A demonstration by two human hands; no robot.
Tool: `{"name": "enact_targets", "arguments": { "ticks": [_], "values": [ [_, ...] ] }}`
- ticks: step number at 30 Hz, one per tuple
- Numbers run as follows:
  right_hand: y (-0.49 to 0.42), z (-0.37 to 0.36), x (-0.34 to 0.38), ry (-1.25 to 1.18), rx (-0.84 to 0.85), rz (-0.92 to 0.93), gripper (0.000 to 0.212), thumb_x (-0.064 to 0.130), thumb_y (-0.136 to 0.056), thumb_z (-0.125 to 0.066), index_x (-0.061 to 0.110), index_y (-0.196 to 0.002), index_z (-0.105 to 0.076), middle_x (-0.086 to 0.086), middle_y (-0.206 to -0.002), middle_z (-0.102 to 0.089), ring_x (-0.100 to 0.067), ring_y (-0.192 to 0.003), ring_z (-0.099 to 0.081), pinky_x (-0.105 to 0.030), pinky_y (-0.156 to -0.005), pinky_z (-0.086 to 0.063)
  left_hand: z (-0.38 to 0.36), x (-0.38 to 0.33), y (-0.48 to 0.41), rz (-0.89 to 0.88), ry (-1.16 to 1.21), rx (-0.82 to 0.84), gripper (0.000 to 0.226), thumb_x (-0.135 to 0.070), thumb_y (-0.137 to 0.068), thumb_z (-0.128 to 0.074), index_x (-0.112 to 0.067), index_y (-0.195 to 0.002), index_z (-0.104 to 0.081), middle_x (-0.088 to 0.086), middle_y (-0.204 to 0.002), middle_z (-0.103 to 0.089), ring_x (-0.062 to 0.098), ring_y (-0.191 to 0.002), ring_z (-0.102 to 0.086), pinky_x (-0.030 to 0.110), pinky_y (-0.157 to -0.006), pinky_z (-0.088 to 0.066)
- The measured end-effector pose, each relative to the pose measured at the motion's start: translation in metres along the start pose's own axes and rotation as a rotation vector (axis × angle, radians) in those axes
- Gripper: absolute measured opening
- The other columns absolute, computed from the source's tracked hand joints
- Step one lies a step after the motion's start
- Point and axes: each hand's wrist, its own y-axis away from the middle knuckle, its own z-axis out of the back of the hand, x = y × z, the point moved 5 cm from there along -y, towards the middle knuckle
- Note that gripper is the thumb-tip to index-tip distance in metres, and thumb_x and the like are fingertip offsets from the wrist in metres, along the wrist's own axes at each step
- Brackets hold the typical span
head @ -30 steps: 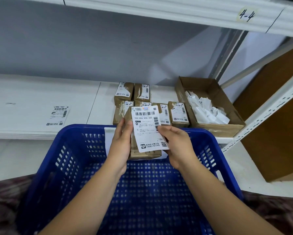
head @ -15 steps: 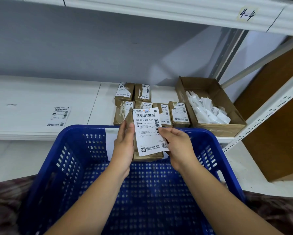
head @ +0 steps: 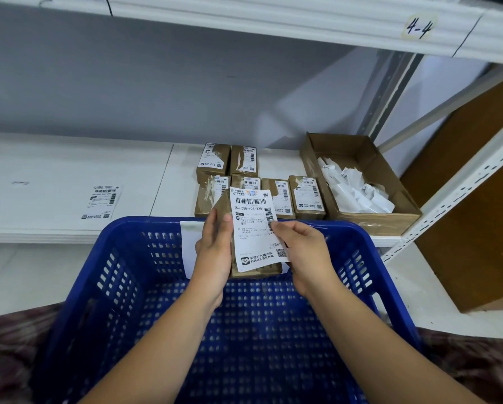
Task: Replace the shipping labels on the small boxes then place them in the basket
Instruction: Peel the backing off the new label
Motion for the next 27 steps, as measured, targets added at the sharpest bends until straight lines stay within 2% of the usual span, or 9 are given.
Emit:
{"name": "enact_targets", "arguments": {
  "ticks": [3,8,13,17,22,25,27],
  "values": [
    [0.000,0.000,0.001,0.008,-0.005,0.001,0.020,0.013,-0.093,-0.064,0.009,-0.074,-0.069,-0.009,-0.080,-0.076,-0.022,-0.074,-0.072,-0.032,-0.067,-0.058,-0.001,0.002,0.000,-0.002,-0.005,-0.003,0.085,-0.097,-0.048,-0.043,-0.068,-0.127,-0.031,-0.003,-0.141,-0.044,0.020,-0.128,-0.046,0.050,-0.105,-0.038],
    [0.000,0.000,0.000,0.052,-0.017,0.024,0.024,0.014,-0.093,-0.064,0.010,-0.070,-0.068,-0.012,-0.083,-0.075,-0.025,-0.078,-0.072,-0.037,-0.075,-0.059,0.000,0.000,-0.001,-0.017,-0.049,-0.019,0.088,-0.101,-0.047,-0.037,-0.066,-0.128,-0.030,-0.002,-0.142,-0.043,0.022,-0.127,-0.046,0.051,-0.104,-0.039],
    [0.002,0.001,0.002,0.066,-0.020,0.027,0.020,0.014,-0.093,-0.064,0.008,-0.075,-0.067,-0.009,-0.078,-0.075,-0.021,-0.069,-0.071,-0.028,-0.057,-0.055,0.000,-0.004,0.005,-0.039,-0.057,-0.020,0.088,-0.097,-0.042,-0.046,-0.068,-0.123,-0.027,0.000,-0.139,-0.044,0.022,-0.120,-0.052,0.047,-0.097,-0.048],
    [0.002,0.002,0.001,0.060,-0.027,0.018,0.019,0.013,-0.093,-0.063,0.007,-0.076,-0.066,-0.009,-0.078,-0.075,-0.021,-0.070,-0.071,-0.029,-0.060,-0.056,0.000,-0.004,0.005,-0.035,-0.054,-0.016,0.088,-0.097,-0.042,-0.047,-0.068,-0.123,-0.027,0.001,-0.139,-0.044,0.022,-0.119,-0.053,0.048,-0.097,-0.048],
    [0.001,0.001,0.001,0.042,-0.015,0.003,0.018,0.010,-0.093,-0.063,0.005,-0.076,-0.065,-0.012,-0.079,-0.075,-0.021,-0.067,-0.071,-0.026,-0.051,-0.054,0.000,-0.005,0.005,-0.038,-0.032,-0.018,0.083,-0.096,-0.042,-0.048,-0.070,-0.119,-0.030,0.002,-0.137,-0.046,0.022,-0.117,-0.054,0.048,-0.096,-0.049],
    [0.001,0.002,0.001,0.074,-0.016,0.010,0.018,0.010,-0.093,-0.063,0.006,-0.075,-0.065,-0.012,-0.079,-0.075,-0.022,-0.067,-0.071,-0.026,-0.052,-0.054,-0.001,-0.011,0.009,-0.041,0.010,-0.002,0.068,-0.087,-0.057,-0.053,-0.066,-0.119,-0.035,0.000,-0.132,-0.052,0.018,-0.114,-0.056,0.041,-0.091,-0.052],
    [-0.001,0.003,0.001,0.097,-0.026,0.016,0.020,0.011,-0.092,-0.064,0.007,-0.073,-0.065,-0.014,-0.080,-0.075,-0.026,-0.072,-0.071,-0.030,-0.058,-0.057,-0.002,-0.013,0.010,-0.051,0.037,0.003,0.055,-0.065,-0.078,-0.052,-0.052,-0.129,-0.035,-0.003,-0.125,-0.059,0.013,-0.104,-0.062,0.031,-0.077,-0.054]
  ]
}}
